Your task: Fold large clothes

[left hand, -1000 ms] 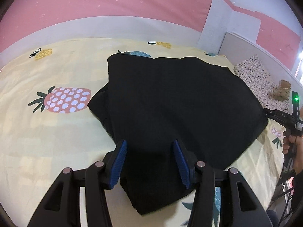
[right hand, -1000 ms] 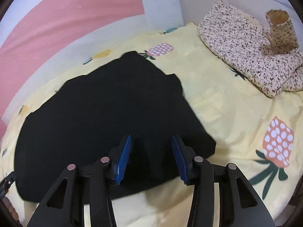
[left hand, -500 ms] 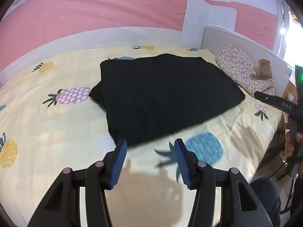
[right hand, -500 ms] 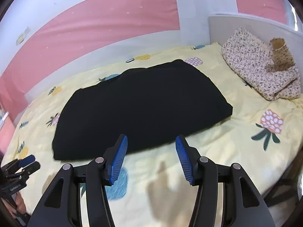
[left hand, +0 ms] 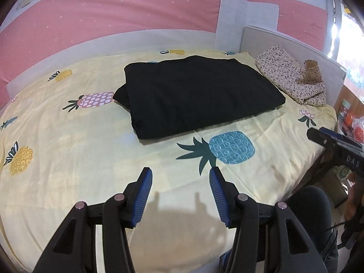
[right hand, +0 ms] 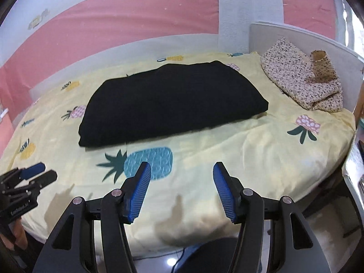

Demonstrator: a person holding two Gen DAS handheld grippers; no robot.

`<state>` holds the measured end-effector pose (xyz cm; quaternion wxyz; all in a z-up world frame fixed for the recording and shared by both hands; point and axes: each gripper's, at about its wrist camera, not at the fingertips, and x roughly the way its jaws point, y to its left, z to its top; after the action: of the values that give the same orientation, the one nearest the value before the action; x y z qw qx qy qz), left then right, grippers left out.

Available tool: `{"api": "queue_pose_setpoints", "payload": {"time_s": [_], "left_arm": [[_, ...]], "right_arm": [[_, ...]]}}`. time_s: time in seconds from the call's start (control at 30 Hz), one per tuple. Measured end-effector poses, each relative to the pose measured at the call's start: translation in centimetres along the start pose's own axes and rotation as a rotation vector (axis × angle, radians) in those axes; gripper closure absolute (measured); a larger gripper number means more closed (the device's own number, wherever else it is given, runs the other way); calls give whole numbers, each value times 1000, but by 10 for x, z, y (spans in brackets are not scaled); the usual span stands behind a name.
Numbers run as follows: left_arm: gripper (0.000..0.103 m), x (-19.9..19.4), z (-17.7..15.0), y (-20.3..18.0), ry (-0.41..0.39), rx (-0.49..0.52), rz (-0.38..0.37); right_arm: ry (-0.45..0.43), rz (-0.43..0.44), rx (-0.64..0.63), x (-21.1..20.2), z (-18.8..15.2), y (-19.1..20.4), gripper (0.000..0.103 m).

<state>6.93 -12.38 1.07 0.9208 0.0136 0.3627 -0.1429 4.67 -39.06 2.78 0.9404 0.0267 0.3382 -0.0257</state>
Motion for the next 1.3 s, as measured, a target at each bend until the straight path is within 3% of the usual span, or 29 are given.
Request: {"api": "queue_pose_setpoints", "payload": {"time_s": [0.4, 1.3], "left_arm": [[48, 0, -5, -19, 8, 28, -16], [48, 9, -8, -19, 48, 1, -23]], "right_arm": [[21, -37, -15, -5, -19, 2, 45], [47, -39, -32, 3, -18, 7, 46]]}}
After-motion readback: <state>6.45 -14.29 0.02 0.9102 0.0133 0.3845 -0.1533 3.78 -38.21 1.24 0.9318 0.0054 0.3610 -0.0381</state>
